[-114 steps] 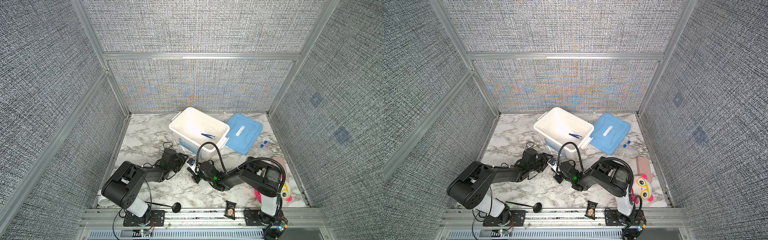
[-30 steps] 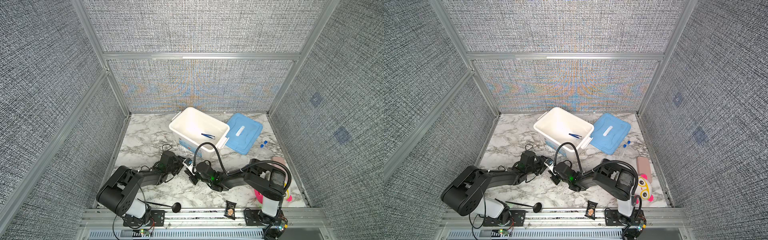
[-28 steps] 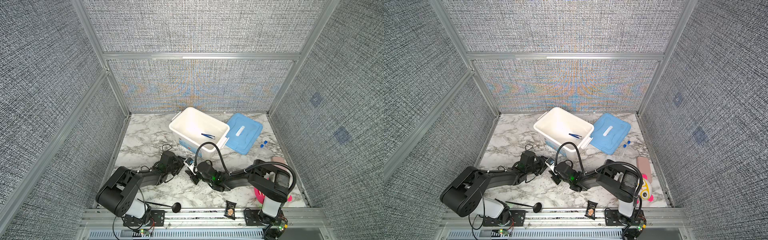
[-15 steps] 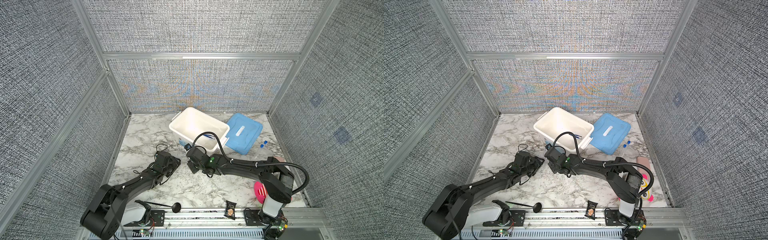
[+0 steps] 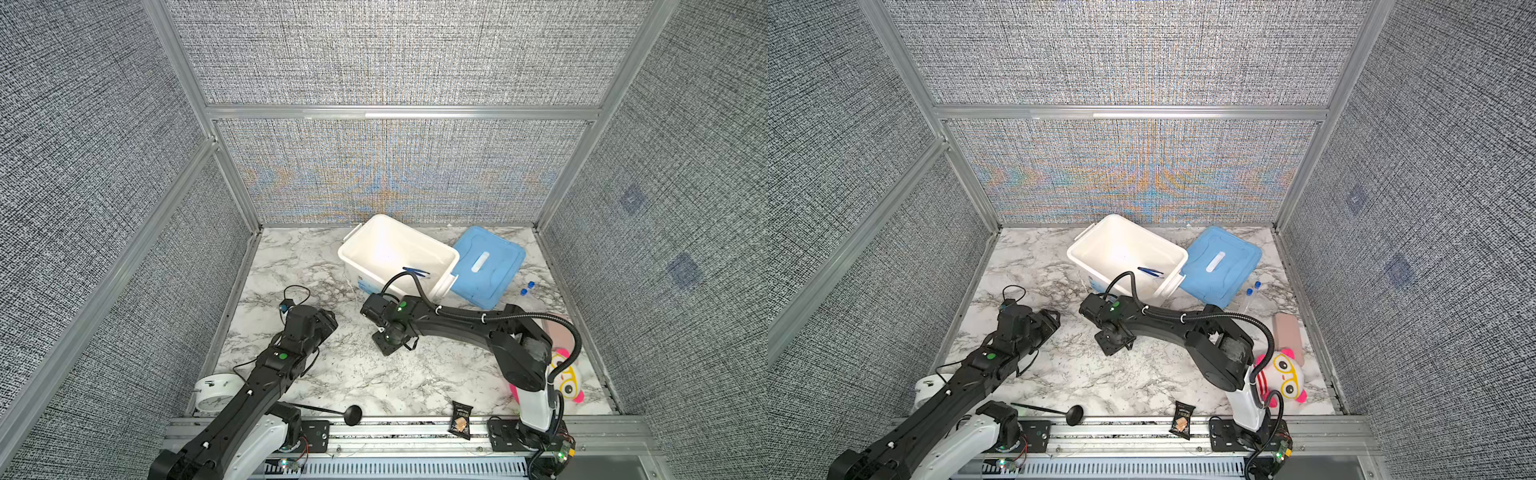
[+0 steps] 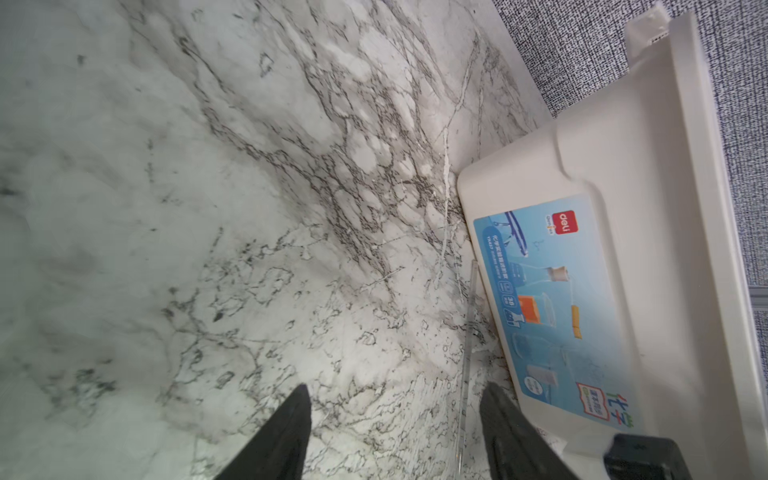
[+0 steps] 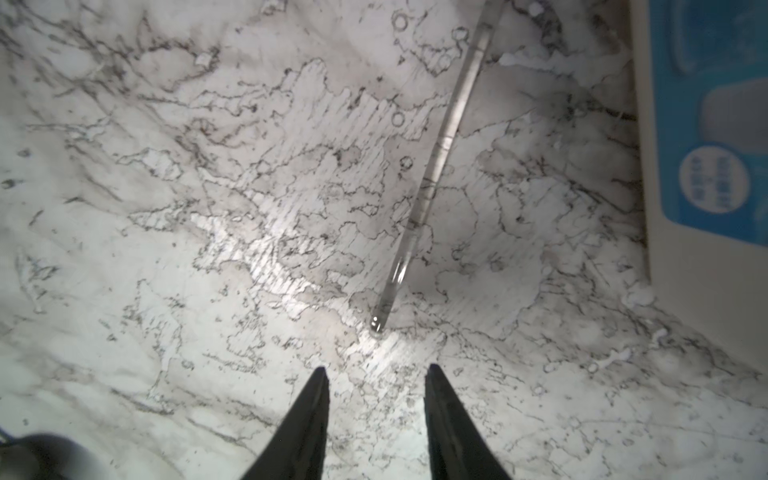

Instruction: Organize the chemistry lab equipment

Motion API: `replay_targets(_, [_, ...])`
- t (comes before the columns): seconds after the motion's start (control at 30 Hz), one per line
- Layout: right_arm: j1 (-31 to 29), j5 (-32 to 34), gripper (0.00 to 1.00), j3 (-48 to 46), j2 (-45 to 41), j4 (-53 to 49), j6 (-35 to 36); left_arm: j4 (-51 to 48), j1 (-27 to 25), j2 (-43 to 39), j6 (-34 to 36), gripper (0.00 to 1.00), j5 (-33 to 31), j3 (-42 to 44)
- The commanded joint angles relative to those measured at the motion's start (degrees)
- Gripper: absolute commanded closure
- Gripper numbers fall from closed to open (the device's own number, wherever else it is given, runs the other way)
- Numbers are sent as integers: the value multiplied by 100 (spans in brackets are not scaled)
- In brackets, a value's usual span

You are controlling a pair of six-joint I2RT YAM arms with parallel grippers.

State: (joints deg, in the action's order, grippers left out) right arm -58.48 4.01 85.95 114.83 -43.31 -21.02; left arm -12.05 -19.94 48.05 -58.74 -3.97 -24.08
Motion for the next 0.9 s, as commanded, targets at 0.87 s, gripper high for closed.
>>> replay_targets(0.87, [86,-620,95,489,572,-427,94,306,325,241,52,30,1054,286])
